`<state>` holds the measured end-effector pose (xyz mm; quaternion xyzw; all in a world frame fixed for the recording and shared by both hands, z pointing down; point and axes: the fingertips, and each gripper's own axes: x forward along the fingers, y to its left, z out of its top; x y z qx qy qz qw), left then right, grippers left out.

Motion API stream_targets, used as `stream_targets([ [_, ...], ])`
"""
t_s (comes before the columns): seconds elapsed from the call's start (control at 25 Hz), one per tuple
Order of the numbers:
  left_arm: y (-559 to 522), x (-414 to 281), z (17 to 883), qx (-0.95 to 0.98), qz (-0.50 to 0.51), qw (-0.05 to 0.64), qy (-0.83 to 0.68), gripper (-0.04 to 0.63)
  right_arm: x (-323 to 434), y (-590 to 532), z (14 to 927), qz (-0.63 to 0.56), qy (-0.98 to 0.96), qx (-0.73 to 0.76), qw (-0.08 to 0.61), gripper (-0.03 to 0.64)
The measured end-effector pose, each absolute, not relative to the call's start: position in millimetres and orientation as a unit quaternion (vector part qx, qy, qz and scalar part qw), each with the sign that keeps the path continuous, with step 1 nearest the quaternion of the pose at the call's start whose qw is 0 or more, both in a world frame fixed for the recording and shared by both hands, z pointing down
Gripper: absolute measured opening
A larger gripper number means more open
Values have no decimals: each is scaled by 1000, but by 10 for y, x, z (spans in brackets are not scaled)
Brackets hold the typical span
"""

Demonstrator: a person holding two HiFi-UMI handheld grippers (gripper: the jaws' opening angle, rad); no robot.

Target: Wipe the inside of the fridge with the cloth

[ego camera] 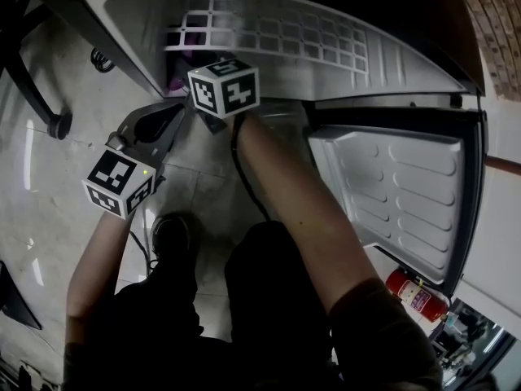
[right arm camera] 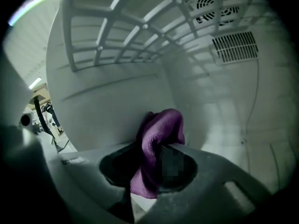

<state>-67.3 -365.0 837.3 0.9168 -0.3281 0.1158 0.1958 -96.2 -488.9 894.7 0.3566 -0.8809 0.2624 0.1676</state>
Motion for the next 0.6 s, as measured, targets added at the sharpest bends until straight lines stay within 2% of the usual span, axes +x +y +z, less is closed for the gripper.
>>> stream_targets([
  [0.32, -3639, -565, 8499, 914, 121, 199, -333, 17, -788, -4873, 9215, 234, -866, 363, 253, 80],
  [0.6, -3652, -303, 8479, 923, 120, 193, -311, 17, 142, -4920, 9319, 262, -805, 452, 281, 80],
])
